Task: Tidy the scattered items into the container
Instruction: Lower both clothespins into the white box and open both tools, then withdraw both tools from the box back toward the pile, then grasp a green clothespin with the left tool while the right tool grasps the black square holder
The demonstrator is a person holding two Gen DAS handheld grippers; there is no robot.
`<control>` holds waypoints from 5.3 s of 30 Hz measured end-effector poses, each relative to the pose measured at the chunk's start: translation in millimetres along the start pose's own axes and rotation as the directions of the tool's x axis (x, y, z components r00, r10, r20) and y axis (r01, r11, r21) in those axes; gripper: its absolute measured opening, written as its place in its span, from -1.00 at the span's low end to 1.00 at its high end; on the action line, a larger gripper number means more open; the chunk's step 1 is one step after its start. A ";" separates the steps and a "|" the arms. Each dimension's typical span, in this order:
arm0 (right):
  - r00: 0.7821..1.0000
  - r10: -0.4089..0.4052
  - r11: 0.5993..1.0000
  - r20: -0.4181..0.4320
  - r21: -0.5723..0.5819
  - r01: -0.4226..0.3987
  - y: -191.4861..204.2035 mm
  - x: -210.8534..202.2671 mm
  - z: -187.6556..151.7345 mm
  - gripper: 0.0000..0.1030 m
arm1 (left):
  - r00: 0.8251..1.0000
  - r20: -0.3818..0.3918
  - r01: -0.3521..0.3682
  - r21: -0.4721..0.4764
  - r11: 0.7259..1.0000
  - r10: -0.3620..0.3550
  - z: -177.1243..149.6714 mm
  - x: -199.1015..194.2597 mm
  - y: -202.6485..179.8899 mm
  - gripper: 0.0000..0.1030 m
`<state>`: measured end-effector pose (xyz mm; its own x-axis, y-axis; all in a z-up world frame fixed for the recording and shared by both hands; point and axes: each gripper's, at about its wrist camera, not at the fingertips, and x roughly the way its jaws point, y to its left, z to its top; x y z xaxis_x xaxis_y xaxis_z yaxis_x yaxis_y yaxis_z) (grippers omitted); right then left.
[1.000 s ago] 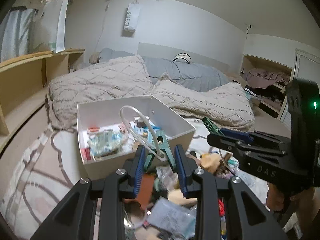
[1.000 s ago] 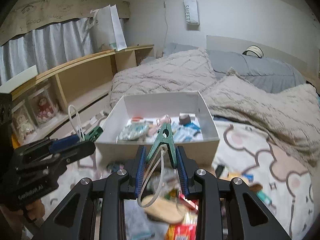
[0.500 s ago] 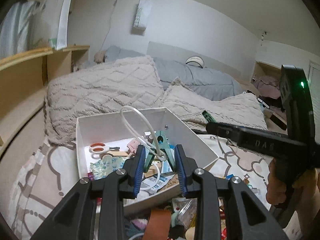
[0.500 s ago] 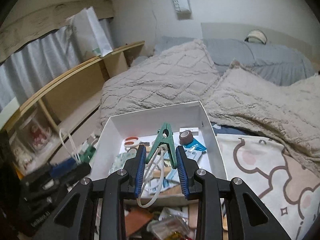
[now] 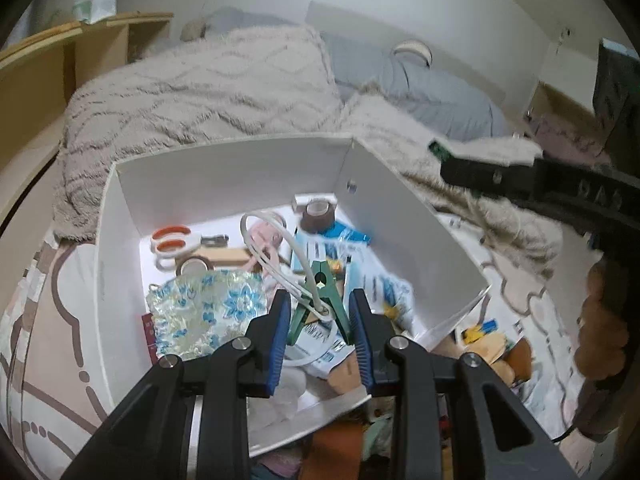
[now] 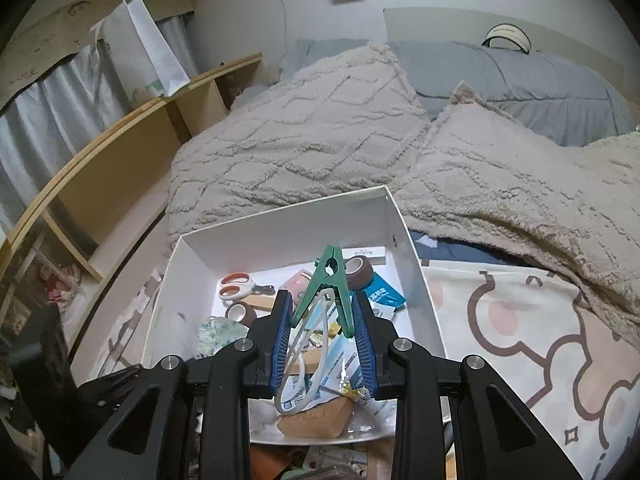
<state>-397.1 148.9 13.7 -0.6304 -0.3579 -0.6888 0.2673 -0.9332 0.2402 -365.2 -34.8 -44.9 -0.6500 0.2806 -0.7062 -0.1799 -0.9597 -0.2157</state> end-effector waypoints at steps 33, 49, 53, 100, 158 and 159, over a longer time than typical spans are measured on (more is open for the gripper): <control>0.992 0.027 1.000 -0.120 -0.013 -0.028 10.3 62.5 1.2 0.44 | 0.996 0.054 -0.070 0.037 0.997 0.068 -36.0 -36.9 17.1 0.62; 0.998 0.055 0.993 -0.016 -0.103 -0.056 26.5 -32.3 -28.3 0.44 | 0.994 0.092 -0.064 0.058 0.996 0.059 -44.5 -79.5 -2.8 0.64; 0.998 0.056 0.992 -0.002 -0.111 -0.055 29.0 -53.4 -39.8 0.49 | 0.992 0.113 -0.062 0.065 0.996 0.054 -46.8 -96.5 -9.9 0.64; 0.986 -0.072 0.989 0.149 -0.117 0.090 34.6 -233.4 -211.3 1.00 | 0.972 0.234 -0.032 0.143 0.989 -0.002 -140.0 -276.8 -98.9 1.00; 0.973 -0.001 1.000 -0.229 0.021 0.006 21.6 -118.0 -352.8 0.34 | 0.984 -0.040 -0.178 -0.140 0.974 0.174 -247.3 -199.9 7.6 0.85; 0.975 -0.006 1.000 -0.224 0.017 0.010 21.9 -117.6 -353.2 0.29 | 0.983 -0.048 -0.185 -0.144 0.972 0.180 -250.8 -194.2 9.0 0.83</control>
<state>-59.8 182.1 -141.7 -0.4531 -0.3361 -0.8256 0.2483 -0.9371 0.2452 -55.5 -94.6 -78.8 -0.6353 0.1040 -0.7652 0.0513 -0.9830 -0.1762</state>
